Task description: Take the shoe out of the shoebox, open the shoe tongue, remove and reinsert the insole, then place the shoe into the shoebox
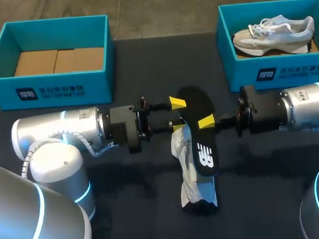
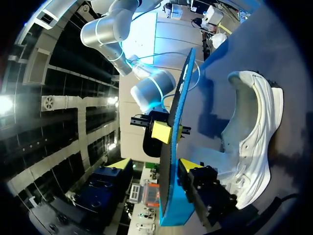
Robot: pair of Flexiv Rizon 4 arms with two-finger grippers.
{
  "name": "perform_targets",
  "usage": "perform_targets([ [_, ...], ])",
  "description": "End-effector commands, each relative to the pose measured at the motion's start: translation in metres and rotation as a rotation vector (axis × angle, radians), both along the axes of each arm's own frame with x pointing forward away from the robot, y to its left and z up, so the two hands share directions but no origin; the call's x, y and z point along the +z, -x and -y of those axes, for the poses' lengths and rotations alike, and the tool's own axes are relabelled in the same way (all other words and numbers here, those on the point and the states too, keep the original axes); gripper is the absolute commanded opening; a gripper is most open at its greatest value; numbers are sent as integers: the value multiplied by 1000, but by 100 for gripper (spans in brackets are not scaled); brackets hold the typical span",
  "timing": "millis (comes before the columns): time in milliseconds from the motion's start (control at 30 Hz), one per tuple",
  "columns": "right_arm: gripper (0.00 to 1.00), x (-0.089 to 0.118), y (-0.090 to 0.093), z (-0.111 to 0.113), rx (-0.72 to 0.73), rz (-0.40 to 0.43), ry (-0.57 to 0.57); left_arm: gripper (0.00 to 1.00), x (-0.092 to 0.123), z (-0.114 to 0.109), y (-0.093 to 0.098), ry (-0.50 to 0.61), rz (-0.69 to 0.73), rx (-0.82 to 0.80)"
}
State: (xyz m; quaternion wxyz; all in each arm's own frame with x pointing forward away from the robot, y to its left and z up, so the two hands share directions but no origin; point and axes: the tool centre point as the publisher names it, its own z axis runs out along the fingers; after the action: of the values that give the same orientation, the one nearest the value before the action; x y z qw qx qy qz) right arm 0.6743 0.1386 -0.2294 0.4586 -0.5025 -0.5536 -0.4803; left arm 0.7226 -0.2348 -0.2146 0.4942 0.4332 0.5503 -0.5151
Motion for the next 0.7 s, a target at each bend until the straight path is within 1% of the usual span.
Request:
perform_targets([
  [33,0,-1,1,-4,-1,-2,7,45,0,6,0,-2,5,1],
  [100,0,-1,1,-4,-1,-2,7,44,-1,8,0,-3,6,-1],
  [167,0,-1,1,-4,-1,-2,7,39,-1,11,-1,-9,10,2],
  [433,0,-1,1,-4,-1,-2,7,33,-6,17,-8,-35,0,17],
  [700,0,-1,1,-4,-1,-2,7,40,-16,16,-7,-74,-7,22],
])
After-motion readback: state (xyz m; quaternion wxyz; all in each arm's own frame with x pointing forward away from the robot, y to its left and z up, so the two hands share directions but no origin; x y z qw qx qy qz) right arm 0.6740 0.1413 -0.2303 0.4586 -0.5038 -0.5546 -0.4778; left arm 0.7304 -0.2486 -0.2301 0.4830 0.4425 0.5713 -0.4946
